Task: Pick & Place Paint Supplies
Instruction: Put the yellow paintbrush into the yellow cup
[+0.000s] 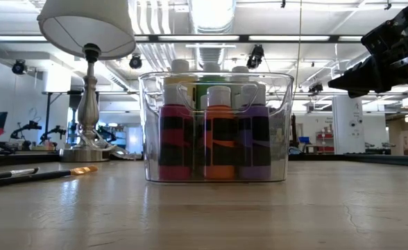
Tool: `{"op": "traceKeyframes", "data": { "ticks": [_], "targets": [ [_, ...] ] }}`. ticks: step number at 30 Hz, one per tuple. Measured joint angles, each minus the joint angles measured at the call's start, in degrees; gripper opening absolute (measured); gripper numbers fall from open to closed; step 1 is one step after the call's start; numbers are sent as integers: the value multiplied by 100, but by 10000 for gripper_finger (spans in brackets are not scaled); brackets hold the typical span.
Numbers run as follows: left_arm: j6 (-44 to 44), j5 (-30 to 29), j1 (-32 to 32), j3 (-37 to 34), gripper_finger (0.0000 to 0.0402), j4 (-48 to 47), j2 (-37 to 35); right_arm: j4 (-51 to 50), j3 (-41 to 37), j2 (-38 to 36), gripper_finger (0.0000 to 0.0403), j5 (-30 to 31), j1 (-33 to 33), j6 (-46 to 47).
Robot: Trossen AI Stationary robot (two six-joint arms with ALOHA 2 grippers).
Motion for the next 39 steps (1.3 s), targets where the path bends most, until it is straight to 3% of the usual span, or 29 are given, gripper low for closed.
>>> {"op": "traceKeyframes", "data": {
  "ticks": [6, 15, 30, 39],
  "targets": [
    [-383, -554, -486, 2, 138, -318, -2, 0, 0, 0, 8, 0, -2, 0],
    [-1617, -940, -916, 2, 138, -1324, -2, 2, 0, 0, 8, 0, 0, 0],
    [-4714, -947, -1012, -94, 138, -4027, -63, 1, 0, 0, 8, 0, -1, 0],
    [-5714, -822, -1012, -444, 138, -4629, -66, 0, 0, 0, 8, 0, -1, 0]
  ]
}}
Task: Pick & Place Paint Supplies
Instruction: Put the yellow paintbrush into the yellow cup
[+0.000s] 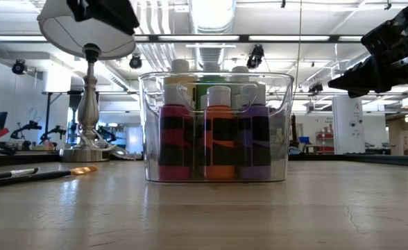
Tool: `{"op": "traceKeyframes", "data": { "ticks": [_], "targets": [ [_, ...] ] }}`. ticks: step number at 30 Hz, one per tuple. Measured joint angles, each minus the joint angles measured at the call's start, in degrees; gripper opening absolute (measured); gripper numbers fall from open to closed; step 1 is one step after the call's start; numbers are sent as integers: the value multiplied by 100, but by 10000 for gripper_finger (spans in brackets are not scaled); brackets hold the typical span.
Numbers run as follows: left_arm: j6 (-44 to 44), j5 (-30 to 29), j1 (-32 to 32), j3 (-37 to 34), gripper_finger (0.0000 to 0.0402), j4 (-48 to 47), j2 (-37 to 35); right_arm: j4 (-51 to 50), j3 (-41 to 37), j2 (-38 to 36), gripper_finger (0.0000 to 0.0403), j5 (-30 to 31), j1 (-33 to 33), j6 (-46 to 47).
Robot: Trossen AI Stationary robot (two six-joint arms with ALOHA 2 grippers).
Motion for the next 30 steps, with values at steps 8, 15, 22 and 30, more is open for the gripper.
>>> {"op": "traceKeyframes", "data": {
  "ticks": [8, 15, 22, 30],
  "targets": [
    [-531, 421, -13, -511, 138, -3, 0, 2, 0, 0, 8, 0, -1, 0],
    [-992, 429, -13, -1036, 138, 66, 0, 1, 0, 0, 8, 0, -1, 0],
    [-1325, 623, -19, -1788, 138, 823, 0, 2, 0, 0, 8, 0, -1, 0],
    [-1775, 796, -15, -2750, 138, 1991, -22, 0, 0, 0, 8, 0, -1, 0]
  ]
}}
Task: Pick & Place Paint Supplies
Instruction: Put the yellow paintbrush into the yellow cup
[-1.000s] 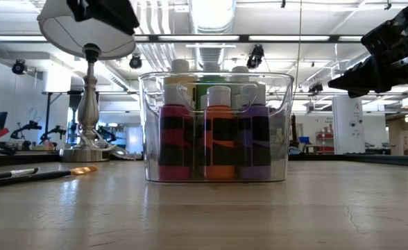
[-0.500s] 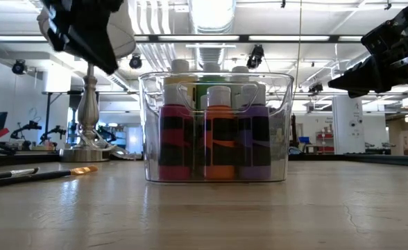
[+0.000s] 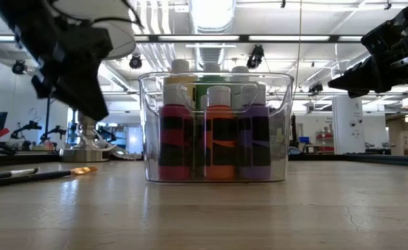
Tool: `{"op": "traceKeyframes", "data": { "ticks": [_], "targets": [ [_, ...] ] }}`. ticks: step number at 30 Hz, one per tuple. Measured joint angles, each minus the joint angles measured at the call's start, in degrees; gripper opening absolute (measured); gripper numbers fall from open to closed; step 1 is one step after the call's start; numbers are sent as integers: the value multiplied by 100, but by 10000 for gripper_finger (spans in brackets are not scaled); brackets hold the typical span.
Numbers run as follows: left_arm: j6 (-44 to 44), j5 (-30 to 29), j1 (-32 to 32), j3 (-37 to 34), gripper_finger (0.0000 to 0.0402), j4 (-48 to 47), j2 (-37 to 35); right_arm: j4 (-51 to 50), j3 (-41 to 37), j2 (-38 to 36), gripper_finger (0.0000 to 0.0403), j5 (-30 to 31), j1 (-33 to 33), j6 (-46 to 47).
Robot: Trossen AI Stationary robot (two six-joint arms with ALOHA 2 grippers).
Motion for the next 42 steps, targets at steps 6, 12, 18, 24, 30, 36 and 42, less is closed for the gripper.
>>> {"op": "traceKeyframes", "data": {
  "ticks": [6, 12, 18, 24, 30, 36, 42],
  "targets": [
    [-825, 63, 7, -541, 138, 307, -28, 0, 0, 0, 8, 0, 0, 0],
    [-1115, 247, 15, -957, 138, 1206, -44, 0, 0, 0, 8, 0, 2, 0],
    [-1403, 307, 55, -1339, 138, 1639, -44, 2, 0, -1, 8, 0, 0, 0],
    [-1534, 308, 59, -1440, 138, 1676, -44, 0, 0, 0, 8, 0, 1, 0],
    [-1503, 234, 78, -1455, 138, 1677, 12, 2, 0, -2, 8, 0, 1, 0],
    [-1455, 160, 120, -1455, 138, 1679, 129, 1, 0, -1, 8, 0, 1, 0],
    [-1358, 175, 131, -1455, 138, 1929, 337, 2, 0, -2, 8, 0, 0, 0]
  ]
}}
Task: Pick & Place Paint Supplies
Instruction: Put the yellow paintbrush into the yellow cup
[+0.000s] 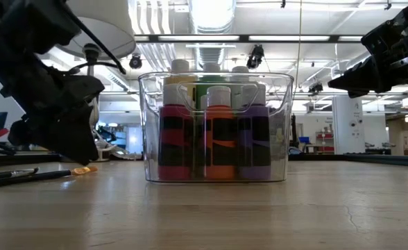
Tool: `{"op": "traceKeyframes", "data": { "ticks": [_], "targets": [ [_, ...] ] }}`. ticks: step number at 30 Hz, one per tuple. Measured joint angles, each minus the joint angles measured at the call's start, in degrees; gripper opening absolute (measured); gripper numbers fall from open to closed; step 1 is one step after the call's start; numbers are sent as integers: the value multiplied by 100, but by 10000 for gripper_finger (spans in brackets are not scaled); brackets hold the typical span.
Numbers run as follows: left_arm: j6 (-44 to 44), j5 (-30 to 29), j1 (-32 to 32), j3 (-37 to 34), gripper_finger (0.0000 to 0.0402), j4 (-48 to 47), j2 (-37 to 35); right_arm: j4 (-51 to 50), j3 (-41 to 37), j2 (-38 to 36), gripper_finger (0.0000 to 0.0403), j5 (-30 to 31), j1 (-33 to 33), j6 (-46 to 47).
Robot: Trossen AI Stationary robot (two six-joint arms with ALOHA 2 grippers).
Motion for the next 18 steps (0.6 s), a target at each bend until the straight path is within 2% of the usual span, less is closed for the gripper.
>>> {"op": "traceKeyframes", "data": {
  "ticks": [18],
  "targets": [
    [219, 172, 11, 4, 138, 532, 398, -1, 0, 2, 8, 0, 0, 0]
  ]
}}
